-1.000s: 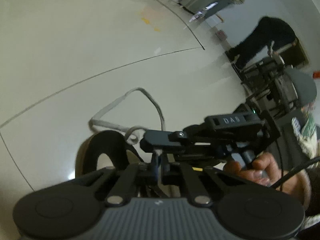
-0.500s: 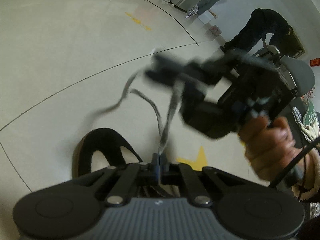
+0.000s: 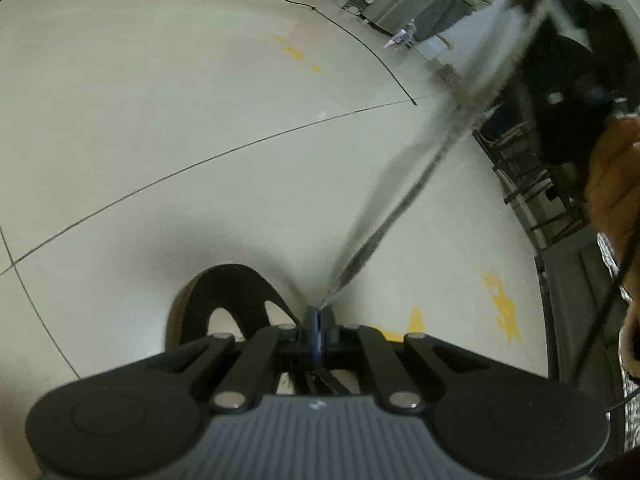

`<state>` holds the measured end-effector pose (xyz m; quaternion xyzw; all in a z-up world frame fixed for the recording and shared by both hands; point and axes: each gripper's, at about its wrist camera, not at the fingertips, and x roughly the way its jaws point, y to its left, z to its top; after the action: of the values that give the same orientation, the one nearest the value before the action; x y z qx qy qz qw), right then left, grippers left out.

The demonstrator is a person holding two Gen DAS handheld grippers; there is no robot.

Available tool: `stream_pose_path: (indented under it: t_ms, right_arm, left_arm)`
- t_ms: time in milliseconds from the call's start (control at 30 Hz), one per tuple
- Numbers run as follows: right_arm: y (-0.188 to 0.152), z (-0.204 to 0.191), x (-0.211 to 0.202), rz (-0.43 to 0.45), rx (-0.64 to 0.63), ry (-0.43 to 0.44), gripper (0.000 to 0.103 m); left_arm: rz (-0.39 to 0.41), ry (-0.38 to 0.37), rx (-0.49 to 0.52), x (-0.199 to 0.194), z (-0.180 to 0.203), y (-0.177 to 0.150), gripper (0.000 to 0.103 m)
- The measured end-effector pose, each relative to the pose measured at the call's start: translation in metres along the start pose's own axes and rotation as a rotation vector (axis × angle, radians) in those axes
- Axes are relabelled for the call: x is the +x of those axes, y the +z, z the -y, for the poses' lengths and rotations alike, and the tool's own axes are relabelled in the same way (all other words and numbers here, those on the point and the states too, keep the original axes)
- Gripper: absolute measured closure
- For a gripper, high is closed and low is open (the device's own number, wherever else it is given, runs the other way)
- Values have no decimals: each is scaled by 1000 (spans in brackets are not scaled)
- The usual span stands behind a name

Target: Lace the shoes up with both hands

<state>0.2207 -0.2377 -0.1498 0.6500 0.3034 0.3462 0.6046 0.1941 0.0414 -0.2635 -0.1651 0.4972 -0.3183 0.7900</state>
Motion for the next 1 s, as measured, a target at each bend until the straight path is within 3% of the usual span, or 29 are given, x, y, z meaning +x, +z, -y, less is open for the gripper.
stream_pose_path:
  t_ms: [167,333,433,700,1000]
  right_arm:
    - [15,-25,-18,71,-56,33,86]
    - [33,-40,-43,154,-99,52,86]
    - [44,-48,-58,204,-124,63,86]
    - [71,-75,-103,329,-205,67,86]
    - [89,-97,-167,453,-279,31,86]
  left_arm:
    - [12,48,-125,-1,-12,-2,102]
    - [46,62,-381,-1,-34,-19,101]
    - [61,56,-466,-1,-39,-24,101]
    - [41,66,-468,0,-32,-23,98]
    - [16,110,-394,1,-26,-24,97]
